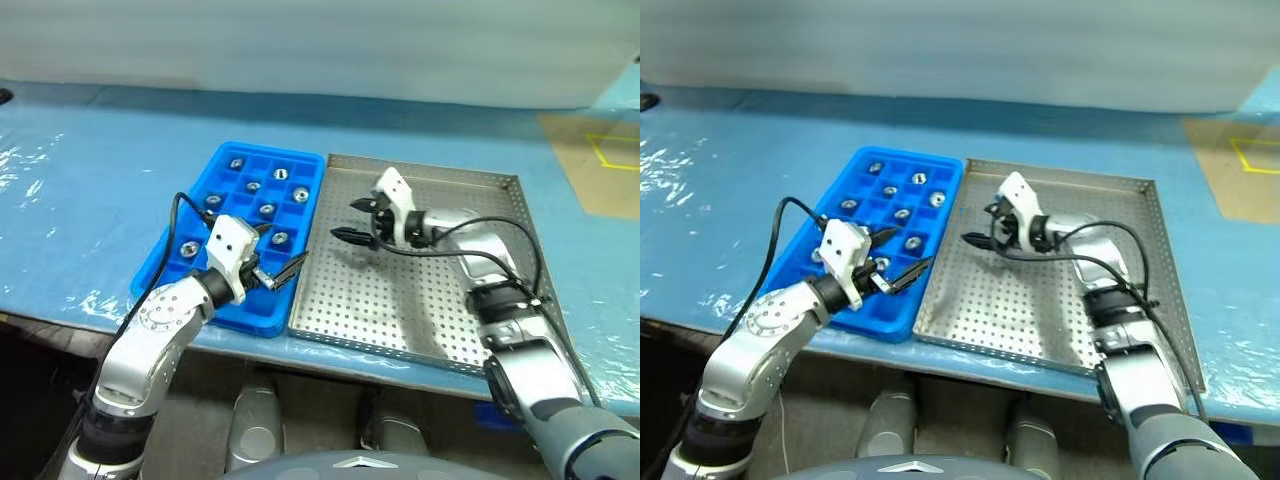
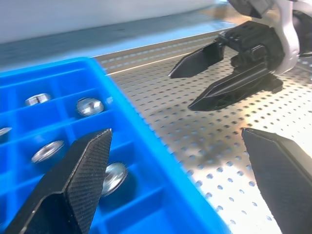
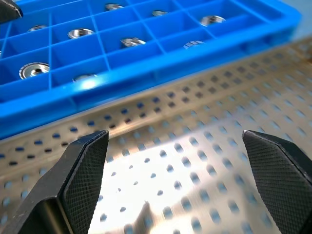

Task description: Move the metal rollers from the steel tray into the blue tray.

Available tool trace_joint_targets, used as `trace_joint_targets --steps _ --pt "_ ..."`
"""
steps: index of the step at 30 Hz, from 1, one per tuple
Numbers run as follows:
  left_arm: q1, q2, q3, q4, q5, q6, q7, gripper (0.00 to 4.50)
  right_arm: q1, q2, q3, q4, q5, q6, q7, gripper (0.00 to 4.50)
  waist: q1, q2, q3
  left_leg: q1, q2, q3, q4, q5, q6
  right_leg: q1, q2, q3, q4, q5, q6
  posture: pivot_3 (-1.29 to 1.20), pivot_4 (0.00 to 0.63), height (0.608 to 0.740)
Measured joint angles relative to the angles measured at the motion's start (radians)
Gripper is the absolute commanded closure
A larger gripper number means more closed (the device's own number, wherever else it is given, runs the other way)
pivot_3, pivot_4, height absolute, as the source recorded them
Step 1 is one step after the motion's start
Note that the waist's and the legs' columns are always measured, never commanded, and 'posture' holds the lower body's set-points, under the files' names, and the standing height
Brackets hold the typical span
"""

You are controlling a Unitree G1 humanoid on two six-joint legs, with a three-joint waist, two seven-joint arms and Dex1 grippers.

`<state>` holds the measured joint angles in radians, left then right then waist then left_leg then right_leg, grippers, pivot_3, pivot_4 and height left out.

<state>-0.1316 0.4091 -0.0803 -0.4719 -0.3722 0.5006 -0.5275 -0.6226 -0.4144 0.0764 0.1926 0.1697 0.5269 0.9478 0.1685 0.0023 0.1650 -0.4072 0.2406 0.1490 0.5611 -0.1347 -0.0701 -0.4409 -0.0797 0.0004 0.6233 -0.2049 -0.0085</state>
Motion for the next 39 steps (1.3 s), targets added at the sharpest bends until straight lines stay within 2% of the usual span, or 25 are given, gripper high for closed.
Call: trace_joint_targets --steps 8,16,21,27,39 --pt "-0.079 -0.038 -0.051 0.118 0.001 -0.068 -0.091 0.0 0.227 -0.053 -0.116 -0.355 0.148 0.144 -0.065 0.02 -0.073 0.0 0.0 0.004 0.0 0.001 0.0 0.0 0.001 0.002 0.003 0.002 0.0 0.0 0.0 -0.05 0.15 0.74" --pt "-0.109 -0.052 -0.077 0.186 0.0 -0.097 -0.168 0.0 0.4 -0.108 -0.234 -0.61 0.268 0.275 -0.167 0.02 -0.09 0.0 0.0 0.006 0.0 0.002 -0.001 -0.002 0.003 0.003 0.003 0.003 -0.002 -0.003 0.005 -0.11 0.15 0.74" --pt "-0.113 -0.067 -0.083 0.192 0.0 -0.099 -0.185 0.0 0.473 -0.18 -0.277 -0.648 0.283 0.366 -0.23 0.02 -0.097 0.001 0.0 0.006 0.0 0.002 0.0 -0.002 0.003 0.004 0.003 0.003 -0.002 -0.003 0.006 -0.14 0.15 0.74" --pt "-0.12 -0.077 -0.102 0.198 0.0 -0.1 -0.198 0.0 0.513 -0.21 -0.33 -0.644 0.304 0.482 -0.304 0.02 -0.107 0.001 0.0 0.007 0.0 0.002 -0.001 -0.002 0.003 0.004 0.003 0.003 -0.002 -0.004 0.007 -0.16 0.15 0.74" --pt "-0.164 -0.083 -0.115 0.25 0.002 -0.109 -0.232 0.0 0.517 -0.247 -0.317 -0.581 0.264 0.525 -0.416 0.02 -0.125 0.001 -0.001 0.006 0.0 0.002 -0.001 -0.002 0.004 0.004 0.003 0.003 -0.004 -0.004 0.007 -0.17 0.15 0.74"
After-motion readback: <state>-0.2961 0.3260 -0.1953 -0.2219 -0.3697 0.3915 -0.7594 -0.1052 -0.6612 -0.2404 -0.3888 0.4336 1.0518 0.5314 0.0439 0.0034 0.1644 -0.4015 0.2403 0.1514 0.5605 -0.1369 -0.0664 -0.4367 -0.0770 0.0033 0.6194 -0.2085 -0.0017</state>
